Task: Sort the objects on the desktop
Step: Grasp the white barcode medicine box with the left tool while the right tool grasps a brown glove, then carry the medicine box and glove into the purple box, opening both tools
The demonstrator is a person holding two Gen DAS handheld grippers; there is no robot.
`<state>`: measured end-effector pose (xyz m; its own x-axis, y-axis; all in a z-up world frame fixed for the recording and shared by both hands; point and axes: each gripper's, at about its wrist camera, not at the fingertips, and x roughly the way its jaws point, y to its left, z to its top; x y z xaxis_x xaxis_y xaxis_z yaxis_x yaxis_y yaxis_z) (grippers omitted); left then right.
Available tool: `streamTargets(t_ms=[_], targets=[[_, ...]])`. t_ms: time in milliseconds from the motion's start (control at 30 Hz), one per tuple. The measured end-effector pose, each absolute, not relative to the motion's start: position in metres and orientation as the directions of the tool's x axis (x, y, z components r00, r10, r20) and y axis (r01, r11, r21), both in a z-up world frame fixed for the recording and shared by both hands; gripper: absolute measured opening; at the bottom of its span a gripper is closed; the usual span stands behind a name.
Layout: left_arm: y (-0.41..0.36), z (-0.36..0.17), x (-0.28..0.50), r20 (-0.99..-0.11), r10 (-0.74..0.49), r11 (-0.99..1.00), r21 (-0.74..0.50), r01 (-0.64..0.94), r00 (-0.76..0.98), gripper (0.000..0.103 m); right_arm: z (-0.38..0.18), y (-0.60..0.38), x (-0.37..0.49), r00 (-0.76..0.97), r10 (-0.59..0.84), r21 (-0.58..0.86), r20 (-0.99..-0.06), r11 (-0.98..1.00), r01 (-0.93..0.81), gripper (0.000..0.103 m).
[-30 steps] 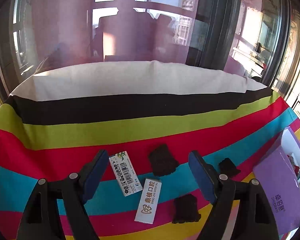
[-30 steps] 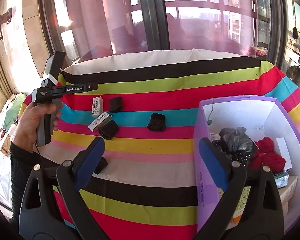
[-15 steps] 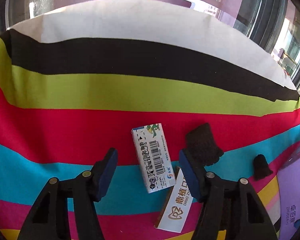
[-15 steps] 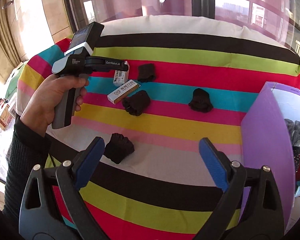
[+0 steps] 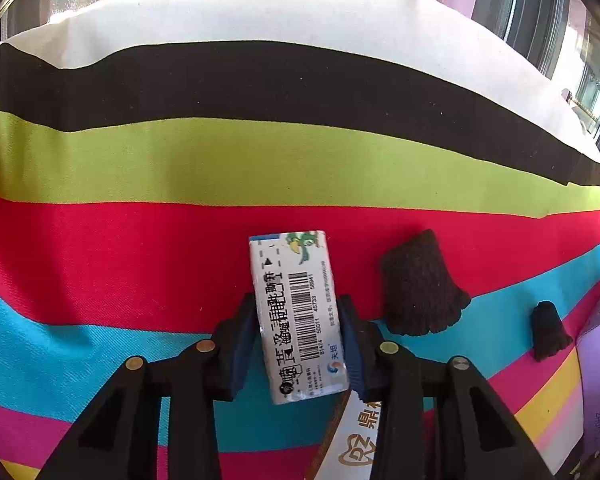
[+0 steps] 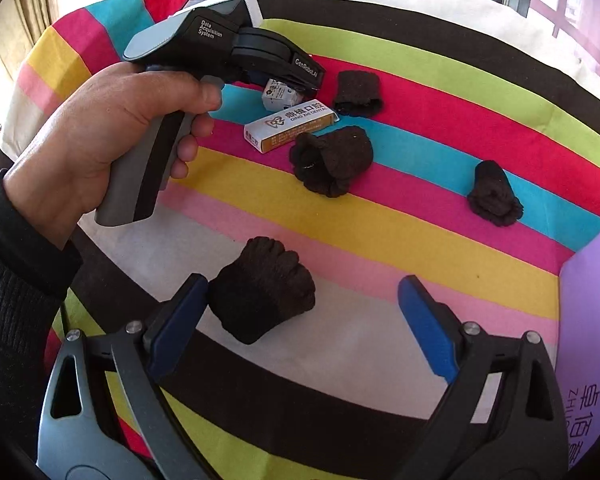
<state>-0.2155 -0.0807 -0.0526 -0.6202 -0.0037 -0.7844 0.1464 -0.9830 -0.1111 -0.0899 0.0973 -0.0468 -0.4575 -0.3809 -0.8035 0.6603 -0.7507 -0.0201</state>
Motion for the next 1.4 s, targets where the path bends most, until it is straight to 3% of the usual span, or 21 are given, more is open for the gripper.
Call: streamTargets(t_ms=[400, 500, 633, 833, 1033, 1400], targets=[[-0.076, -0.052, -0.205, -0.780, 0.022, -0.982, -0.133, 0.132, -0.626, 0.036, -0.057, 0.094, -0.098, -0.361, -0.466, 0.127, -0.808, -0.735, 0.666, 0.098], [-0.074, -0.052, -0.202, -0.779, 0.022, -0.983, -0.132, 0.130, -0.627, 0.036, -0.057, 0.089, -0.096, -0.383, -0.436, 0.091, -0.814, -0.747, 0.658, 0.097], [-0.075, -0.048, -0.196, -0.770, 0.018, -0.981, -0.136, 0.137, -0.637, 0.036, -0.057, 0.089, -0.090, -0.424, -0.394, 0.021, -0.815, -0.752, 0.659, 0.083], [-0.075, -0.041, -0.186, -0.756, 0.019, -0.979, -0.148, 0.143, -0.654, 0.036, -0.051, 0.103, -0.094, -0.411, -0.403, 0.061, -0.818, -0.771, 0.634, 0.060], [-0.069, -0.037, -0.179, -0.749, 0.026, -0.979, -0.153, 0.135, -0.663, 0.036, -0.048, 0.114, -0.092, -0.403, -0.421, 0.092, -0.813, -0.776, 0.624, 0.052], [-0.047, -0.007, -0.156, -0.695, 0.073, -0.980, -0.184, 0.079, -0.716, 0.036, 0.000, 0.160, -0.077, -0.486, -0.466, 0.123, -0.740, -0.803, 0.583, 0.051]])
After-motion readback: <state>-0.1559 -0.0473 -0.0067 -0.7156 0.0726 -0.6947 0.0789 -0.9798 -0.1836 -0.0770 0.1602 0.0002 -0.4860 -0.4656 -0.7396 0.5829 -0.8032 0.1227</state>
